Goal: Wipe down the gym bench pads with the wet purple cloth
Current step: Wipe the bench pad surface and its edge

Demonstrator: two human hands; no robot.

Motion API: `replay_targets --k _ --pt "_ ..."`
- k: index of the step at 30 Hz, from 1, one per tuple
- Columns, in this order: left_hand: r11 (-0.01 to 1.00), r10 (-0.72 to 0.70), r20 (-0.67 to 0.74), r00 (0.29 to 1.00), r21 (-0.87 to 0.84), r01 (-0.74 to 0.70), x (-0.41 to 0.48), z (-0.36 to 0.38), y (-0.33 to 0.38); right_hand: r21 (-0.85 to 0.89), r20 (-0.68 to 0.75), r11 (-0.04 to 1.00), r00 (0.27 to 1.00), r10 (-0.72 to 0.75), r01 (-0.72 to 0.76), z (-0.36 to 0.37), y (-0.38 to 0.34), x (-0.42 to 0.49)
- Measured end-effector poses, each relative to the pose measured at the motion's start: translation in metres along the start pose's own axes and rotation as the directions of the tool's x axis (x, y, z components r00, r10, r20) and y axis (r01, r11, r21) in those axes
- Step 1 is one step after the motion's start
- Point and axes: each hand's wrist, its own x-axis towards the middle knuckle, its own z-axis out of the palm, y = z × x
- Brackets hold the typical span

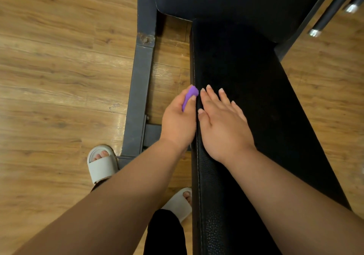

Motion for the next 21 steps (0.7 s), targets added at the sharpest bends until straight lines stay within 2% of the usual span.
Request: replay_targets --k 5,8,11,17,19,21 --pt "0.998 0.040 0.011 0.999 0.047 -0.041 -0.030 -0.009 -0.018 0.006 -0.004 1.000 1.000 0.001 -0.001 0.000 0.000 0.000" --pt "0.999 -0.020 -0.014 1.000 0.040 0.020 0.001 -0.002 -0.006 0.008 -0.013 1.000 1.000 -0.002 0.002 0.001 0.000 0.000" --pt "0.995 -0.077 -0.029 0.997 -0.062 0.075 0.014 0.003 -0.003 0.000 -0.021 1.000 1.000 -0.007 0.007 0.002 0.000 0.000" --pt "0.998 0.018 -0.001 1.000 -0.060 -0.018 -0.013 -0.004 -0.026 0.007 -0.026 1.000 1.000 -0.004 0.004 0.002 0.000 0.001" --pt "0.995 -0.040 -0.004 0.999 -0.090 0.039 0.003 -0.002 -0.022 0.001 -0.029 1.000 1.000 -0.007 0.007 0.002 0.000 0.001" --pt "0.965 -0.174 0.014 0.985 -0.198 0.173 0.019 0.001 -0.013 -0.001 -0.030 1.000 1.000 -0.004 0.004 0.002 0.000 0.001"
